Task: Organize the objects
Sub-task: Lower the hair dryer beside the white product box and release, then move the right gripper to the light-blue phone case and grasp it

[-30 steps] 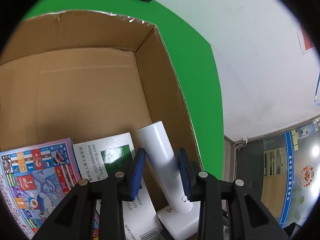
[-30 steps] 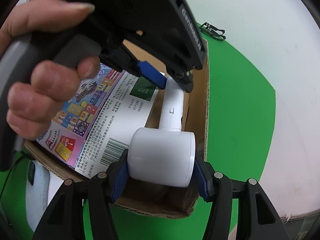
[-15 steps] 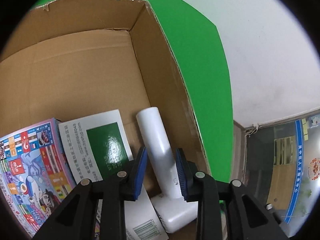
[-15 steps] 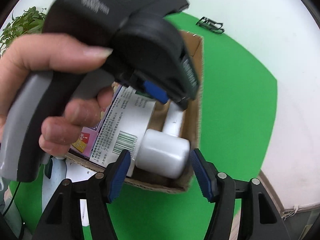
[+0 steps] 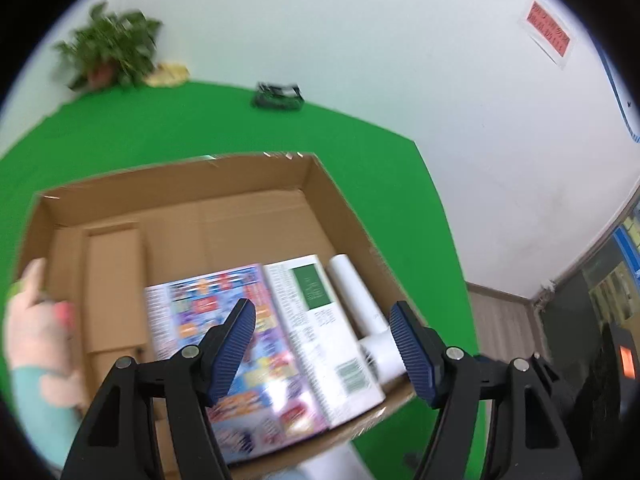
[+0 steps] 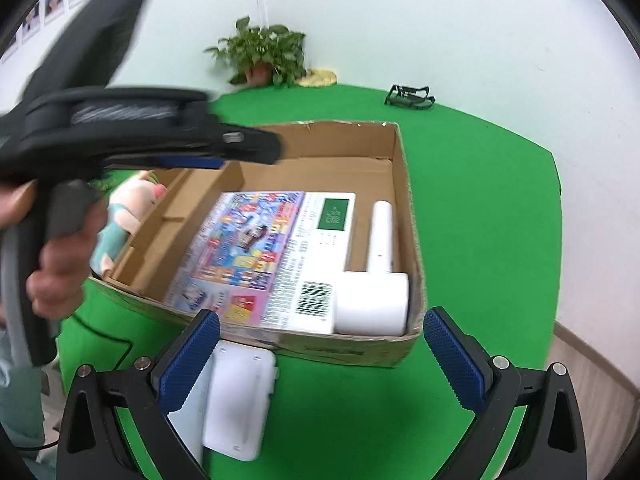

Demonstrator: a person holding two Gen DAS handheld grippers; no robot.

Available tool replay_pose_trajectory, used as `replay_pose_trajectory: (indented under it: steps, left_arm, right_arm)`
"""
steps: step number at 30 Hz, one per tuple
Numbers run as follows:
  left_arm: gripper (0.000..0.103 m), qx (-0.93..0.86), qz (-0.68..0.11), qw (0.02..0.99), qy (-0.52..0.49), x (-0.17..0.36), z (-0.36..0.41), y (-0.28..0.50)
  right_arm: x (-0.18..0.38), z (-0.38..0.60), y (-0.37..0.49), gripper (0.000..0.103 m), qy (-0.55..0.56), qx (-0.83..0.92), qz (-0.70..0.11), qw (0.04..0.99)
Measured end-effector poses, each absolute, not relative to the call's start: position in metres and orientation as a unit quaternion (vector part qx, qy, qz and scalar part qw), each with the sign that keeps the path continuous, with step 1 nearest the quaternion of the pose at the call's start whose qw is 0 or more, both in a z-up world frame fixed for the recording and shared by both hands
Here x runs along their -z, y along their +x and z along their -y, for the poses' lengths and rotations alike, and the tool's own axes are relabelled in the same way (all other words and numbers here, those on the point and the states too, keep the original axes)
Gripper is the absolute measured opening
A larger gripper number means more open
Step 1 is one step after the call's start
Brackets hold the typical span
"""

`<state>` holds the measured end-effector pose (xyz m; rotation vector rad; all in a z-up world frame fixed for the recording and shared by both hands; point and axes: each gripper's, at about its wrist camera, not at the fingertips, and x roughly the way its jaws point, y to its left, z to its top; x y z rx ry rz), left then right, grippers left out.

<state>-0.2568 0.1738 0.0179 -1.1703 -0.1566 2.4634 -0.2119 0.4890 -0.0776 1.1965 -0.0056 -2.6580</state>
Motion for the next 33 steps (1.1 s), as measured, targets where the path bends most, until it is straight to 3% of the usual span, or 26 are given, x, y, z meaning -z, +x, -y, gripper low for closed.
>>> replay_pose_trajectory:
  steps: [5,10,18,27,33]
  left_arm:
    - [0.069,-0.904,0.034,0.164,-0.393,-0.025,-0.159,-0.210]
    - [0.069,-0.907,0.061,0.143,-0.391,-0.013,-0.138,-0.179]
    - [0.069,-0.906,0.071,0.120,-0.400,-0.004,-0.137,-0.154]
    - [0.069,-0.897,0.080,0.129,-0.415,0.010,-0.121,-0.137]
    - [0.080,-0.915,0.074,0.142,-0.371,0.022,-0.108,-0.124]
  right_arm:
    - [0.073,-0.479,-0.197,0.103,0.388,0.914,0.005,0.117]
    - [0.083,-0.468,-0.184,0.103,0.387,0.912,0.007,0.132]
    - [0.086,-0.445,-0.164,0.103,0.384,0.911,-0.040,0.149]
    - [0.112,-0.448,-0.144,0.103,0.412,0.898,-0.001,0.155]
    - [0.113,-0.454,-0.119,0.103,0.382,0.912,0.016,0.150]
